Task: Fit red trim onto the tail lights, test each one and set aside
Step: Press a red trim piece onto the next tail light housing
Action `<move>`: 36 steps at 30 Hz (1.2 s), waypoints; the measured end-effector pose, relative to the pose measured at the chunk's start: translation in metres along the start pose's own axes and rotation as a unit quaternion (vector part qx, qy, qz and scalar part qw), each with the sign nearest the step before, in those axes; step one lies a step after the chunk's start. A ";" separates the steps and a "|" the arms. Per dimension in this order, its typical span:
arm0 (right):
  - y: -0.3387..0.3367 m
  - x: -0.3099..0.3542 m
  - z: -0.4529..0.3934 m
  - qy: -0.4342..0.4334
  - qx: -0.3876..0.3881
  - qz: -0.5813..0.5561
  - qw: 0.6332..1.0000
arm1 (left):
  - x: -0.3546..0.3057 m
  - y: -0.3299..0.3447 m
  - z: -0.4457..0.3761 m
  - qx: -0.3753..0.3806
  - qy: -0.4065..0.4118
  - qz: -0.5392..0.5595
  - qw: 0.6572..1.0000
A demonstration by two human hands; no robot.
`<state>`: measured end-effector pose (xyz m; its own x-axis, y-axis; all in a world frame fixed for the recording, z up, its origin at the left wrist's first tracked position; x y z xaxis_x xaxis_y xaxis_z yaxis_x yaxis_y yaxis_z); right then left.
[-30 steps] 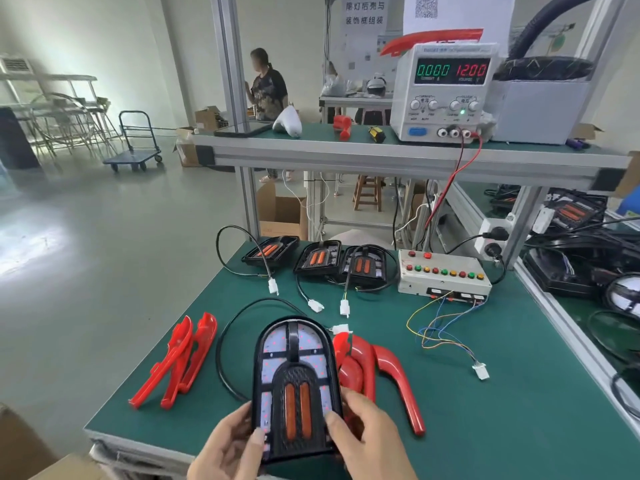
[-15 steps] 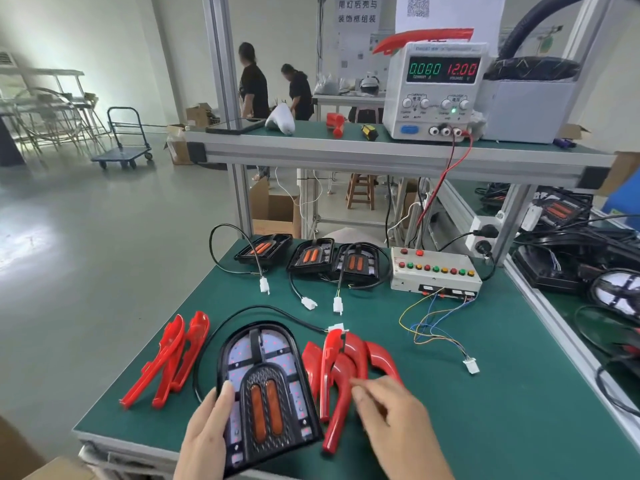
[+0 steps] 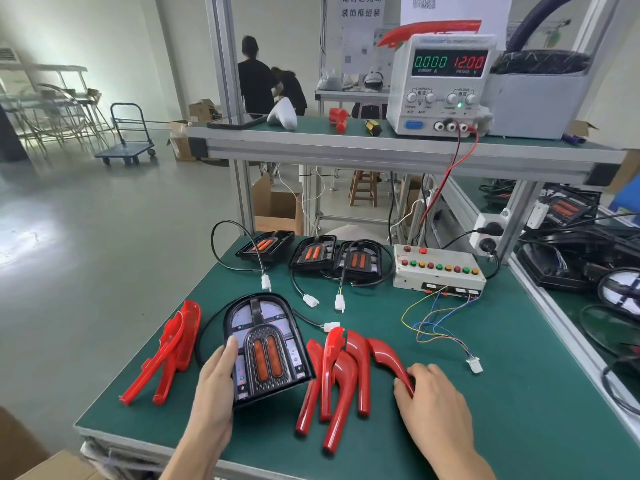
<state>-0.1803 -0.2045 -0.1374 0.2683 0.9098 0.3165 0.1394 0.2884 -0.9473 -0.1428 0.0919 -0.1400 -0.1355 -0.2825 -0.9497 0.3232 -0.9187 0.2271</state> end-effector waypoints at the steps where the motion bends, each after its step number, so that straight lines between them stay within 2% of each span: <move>1: -0.001 -0.002 -0.001 0.009 -0.005 -0.020 1.000 | 0.002 0.001 -0.002 0.005 -0.002 -0.003 1.000; 5: -0.005 -0.013 -0.003 0.057 -0.037 -0.163 0.984 | 0.000 0.003 -0.007 0.014 -0.004 -0.001 1.000; 8: -0.009 -0.013 -0.002 0.060 -0.049 -0.257 0.963 | 0.001 0.004 -0.009 0.031 -0.005 0.007 0.999; 17: -0.023 0.038 0.013 -0.020 -0.088 -0.399 0.912 | 0.009 0.001 -0.003 0.040 0.007 0.020 0.999; 20: -0.021 0.059 0.026 -0.052 -0.116 -0.397 0.909 | 0.011 -0.002 0.000 0.040 0.014 0.033 0.999; 28: 0.007 0.120 0.049 -0.148 -0.179 -0.285 0.930 | 0.023 -0.008 0.001 0.029 0.034 0.039 0.998; 32: 0.008 0.128 0.039 -0.154 -0.210 -0.234 0.937 | 0.023 -0.008 0.005 0.000 0.024 0.047 0.999; 36: 0.010 0.130 0.032 -0.145 -0.223 -0.204 0.942 | 0.016 0.000 0.013 0.011 0.043 -0.013 0.999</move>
<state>-0.1748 -0.0740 -0.1074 -0.1570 0.8117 0.5626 0.5783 0.5373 -0.6138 -0.1570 0.0838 -0.1521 -0.0627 -0.2351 -0.9700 0.3007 -0.9312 0.2062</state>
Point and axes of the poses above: each hand's wrist, its own z-axis away from the middle knuckle, its own y-axis out of the palm, x = y × z, the point moved 2 cm from there along -z, towards the middle knuckle, and after that the axes turned 2 degrees about -y, right-handed, at the moved point
